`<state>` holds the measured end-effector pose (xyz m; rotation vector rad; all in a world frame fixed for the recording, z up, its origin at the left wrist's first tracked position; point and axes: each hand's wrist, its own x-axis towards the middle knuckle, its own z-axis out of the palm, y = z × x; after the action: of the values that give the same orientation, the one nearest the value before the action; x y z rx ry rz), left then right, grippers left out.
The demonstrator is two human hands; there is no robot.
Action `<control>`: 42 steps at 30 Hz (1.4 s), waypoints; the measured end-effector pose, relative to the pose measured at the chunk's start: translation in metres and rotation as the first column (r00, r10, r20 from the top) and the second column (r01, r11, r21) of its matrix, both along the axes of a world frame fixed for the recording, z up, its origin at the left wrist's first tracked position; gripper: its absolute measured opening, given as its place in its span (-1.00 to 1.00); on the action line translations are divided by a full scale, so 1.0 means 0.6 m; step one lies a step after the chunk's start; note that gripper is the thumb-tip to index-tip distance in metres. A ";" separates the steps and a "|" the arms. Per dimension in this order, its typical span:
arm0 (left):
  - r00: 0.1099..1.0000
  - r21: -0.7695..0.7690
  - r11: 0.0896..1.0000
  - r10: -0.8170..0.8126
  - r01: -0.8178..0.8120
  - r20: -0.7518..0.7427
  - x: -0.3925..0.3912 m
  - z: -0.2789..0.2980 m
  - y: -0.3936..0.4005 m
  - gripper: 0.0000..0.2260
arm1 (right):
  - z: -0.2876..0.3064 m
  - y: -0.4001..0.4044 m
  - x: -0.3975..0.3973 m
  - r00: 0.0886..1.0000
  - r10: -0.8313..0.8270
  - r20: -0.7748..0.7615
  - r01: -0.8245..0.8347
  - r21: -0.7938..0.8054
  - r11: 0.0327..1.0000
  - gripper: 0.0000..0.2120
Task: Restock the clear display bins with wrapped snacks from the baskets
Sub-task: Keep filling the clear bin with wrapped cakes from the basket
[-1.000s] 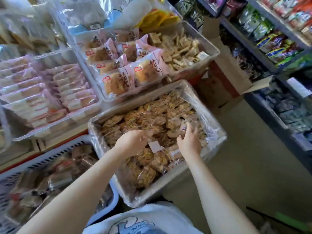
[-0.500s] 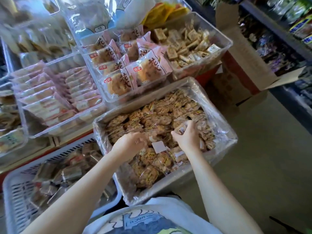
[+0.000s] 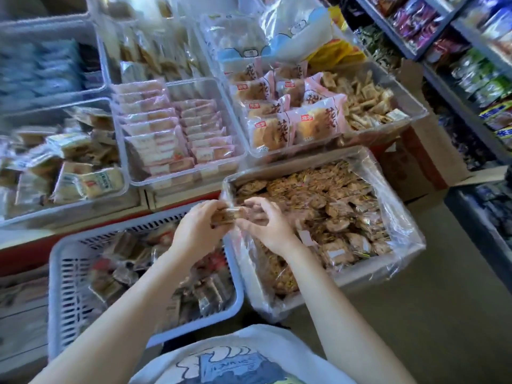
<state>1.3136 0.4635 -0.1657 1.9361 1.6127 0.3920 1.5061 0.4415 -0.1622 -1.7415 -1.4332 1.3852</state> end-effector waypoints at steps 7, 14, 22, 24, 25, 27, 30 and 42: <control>0.994 0.142 0.984 0.105 -0.104 -0.001 -0.302 0.024 -0.017 -0.63 | 0.033 0.028 -0.314 0.891 0.281 0.356 -0.386 0.271 0.882 -0.50; 0.961 0.233 0.938 0.273 -0.258 -0.035 -0.531 0.007 0.016 -0.31 | 0.060 0.067 -0.504 0.869 0.213 0.446 -0.396 0.371 0.840 -0.62; 0.954 0.051 0.973 0.229 -0.223 -0.193 -0.629 -0.031 0.072 -0.25 | 0.090 0.194 -0.583 0.860 -0.108 0.498 -0.193 0.514 0.836 -0.65; 0.954 0.022 0.974 0.223 -0.224 -0.202 -0.632 -0.041 0.073 -0.28 | 0.094 0.223 -0.601 0.834 -0.185 0.520 -0.154 0.541 0.827 -0.68; 0.953 0.018 0.975 0.222 -0.223 -0.204 -0.633 -0.045 0.072 -0.30 | 0.094 0.235 -0.608 0.813 -0.219 0.540 -0.146 0.552 0.821 -0.70; 0.952 0.028 0.974 0.226 -0.225 -0.205 -0.636 -0.055 0.071 -0.33 | 0.085 0.257 -0.615 0.770 -0.239 0.592 -0.142 0.524 0.840 -0.71; 0.949 0.026 0.975 0.220 -0.220 -0.228 -0.638 -0.071 0.071 -0.36 | 0.059 0.277 -0.619 0.694 -0.128 0.709 -0.198 0.359 0.912 -0.68; 0.944 0.020 0.971 0.238 -0.240 -0.228 -0.634 -0.083 0.074 -0.36 | 0.007 0.267 -0.630 0.595 0.113 0.796 -0.457 0.219 0.862 -0.72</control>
<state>0.9331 0.5078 -0.2154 1.8379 2.0058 0.2621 1.1284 0.6020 -0.1582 -1.9318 -2.3514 0.3249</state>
